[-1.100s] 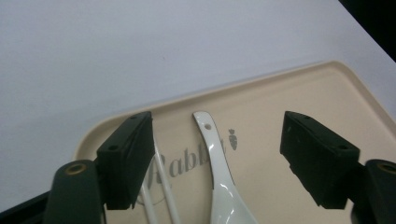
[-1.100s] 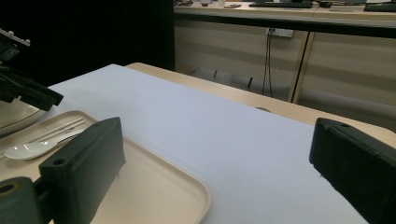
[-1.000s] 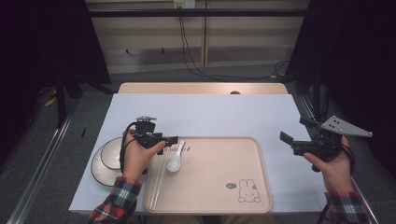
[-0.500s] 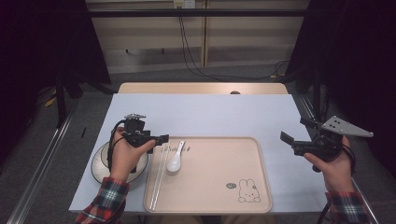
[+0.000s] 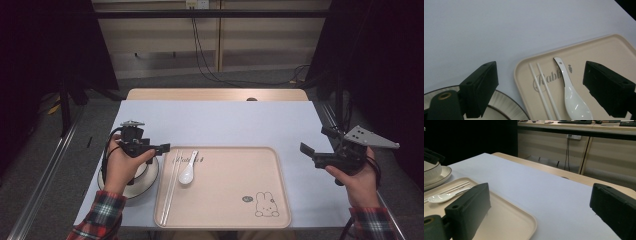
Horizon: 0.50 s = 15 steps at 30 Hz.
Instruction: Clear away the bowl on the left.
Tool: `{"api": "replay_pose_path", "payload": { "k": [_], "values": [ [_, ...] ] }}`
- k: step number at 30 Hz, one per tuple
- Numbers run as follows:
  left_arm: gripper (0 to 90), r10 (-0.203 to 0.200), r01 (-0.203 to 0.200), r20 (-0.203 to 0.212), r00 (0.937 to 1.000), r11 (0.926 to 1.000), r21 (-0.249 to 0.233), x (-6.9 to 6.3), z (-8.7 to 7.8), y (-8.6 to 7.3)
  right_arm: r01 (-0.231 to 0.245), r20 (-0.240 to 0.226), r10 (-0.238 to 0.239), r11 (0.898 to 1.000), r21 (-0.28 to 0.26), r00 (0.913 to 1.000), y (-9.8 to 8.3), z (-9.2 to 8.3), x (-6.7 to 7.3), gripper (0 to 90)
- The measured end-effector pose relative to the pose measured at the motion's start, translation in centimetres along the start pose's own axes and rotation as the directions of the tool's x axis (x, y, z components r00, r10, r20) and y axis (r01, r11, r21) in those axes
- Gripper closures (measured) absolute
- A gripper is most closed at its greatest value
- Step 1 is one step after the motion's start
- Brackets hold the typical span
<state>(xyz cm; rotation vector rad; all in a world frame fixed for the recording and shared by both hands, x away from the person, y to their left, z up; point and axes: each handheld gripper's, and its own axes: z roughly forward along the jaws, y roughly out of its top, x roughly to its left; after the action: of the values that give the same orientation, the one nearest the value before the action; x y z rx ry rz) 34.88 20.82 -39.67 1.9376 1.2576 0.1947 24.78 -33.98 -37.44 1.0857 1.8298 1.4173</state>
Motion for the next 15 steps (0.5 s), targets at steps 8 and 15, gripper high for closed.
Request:
{"api": "replay_pose_path", "payload": {
  "k": [8,15],
  "values": [
    [12.3,0.001,0.000,-0.031,0.9995,1.0000,0.008,1.2,-1.1,-0.3,-0.004,-0.006,0.004,1.000,-0.003,1.0000,0.0,0.2,0.0,2.6],
    [11.6,0.009,-0.009,-0.045,0.9989,0.9999,0.009,2.0,-2.0,-0.4,0.000,-0.009,0.000,1.000,0.005,1.0000,0.0,0.3,0.0,2.5]
  ]
}}
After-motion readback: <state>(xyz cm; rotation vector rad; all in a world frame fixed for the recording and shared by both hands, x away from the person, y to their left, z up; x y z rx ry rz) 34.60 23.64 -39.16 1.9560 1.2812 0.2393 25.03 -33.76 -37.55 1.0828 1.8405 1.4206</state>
